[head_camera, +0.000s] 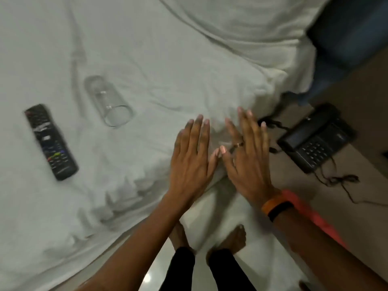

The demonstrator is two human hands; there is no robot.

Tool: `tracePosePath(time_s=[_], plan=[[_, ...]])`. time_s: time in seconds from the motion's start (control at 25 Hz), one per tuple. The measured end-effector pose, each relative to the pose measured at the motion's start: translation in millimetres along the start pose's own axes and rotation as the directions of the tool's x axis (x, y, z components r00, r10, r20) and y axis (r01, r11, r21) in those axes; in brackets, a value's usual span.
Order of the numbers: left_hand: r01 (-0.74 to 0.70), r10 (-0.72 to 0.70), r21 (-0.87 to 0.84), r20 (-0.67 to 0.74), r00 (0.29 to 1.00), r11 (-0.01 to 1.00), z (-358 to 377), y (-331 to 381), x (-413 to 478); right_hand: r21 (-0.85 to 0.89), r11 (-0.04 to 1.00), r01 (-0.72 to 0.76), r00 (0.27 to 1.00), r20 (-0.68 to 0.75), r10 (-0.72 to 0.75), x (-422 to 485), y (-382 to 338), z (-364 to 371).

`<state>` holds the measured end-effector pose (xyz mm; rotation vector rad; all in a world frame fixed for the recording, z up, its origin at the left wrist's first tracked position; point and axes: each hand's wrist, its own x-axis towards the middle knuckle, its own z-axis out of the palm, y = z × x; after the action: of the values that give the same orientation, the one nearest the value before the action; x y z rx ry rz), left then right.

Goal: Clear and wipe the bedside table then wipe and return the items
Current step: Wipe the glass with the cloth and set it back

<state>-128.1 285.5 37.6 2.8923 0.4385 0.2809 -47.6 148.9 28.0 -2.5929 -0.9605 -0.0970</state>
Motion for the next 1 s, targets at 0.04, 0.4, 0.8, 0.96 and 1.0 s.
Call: tracePosePath(time_s=[0.04,0.4,0.8,0.96,1.0], plan=[[0.056,-0.056,0.0,-0.066,0.996,0.998,-19,-21,5,0.025,0.998,0.063,0.998,-0.026,-0.062,26,-22,-1],[0.579,-0.675,-0.656,0.14,0.724,0.485,-92,-190,21,0.449,0.894,0.017,0.949,0.273,-0.155,159,-210,48],[0.434,-0.529,-0.9,0.35,0.773,0.038,-94,-97,24,0.715,0.656,-0.242,0.944,0.018,0.329,78,-186,3],[0.531,-0.213,-0.847,0.525,0.824,-0.034,-66,-4,23,0.682,0.658,-0.317,0.859,-0.087,0.504,3,-105,-32],[0.571,-0.137,-0.821,0.568,0.812,-0.019,-53,17,21,0.662,0.662,-0.352,0.848,-0.075,0.525,-21,-84,-37]])
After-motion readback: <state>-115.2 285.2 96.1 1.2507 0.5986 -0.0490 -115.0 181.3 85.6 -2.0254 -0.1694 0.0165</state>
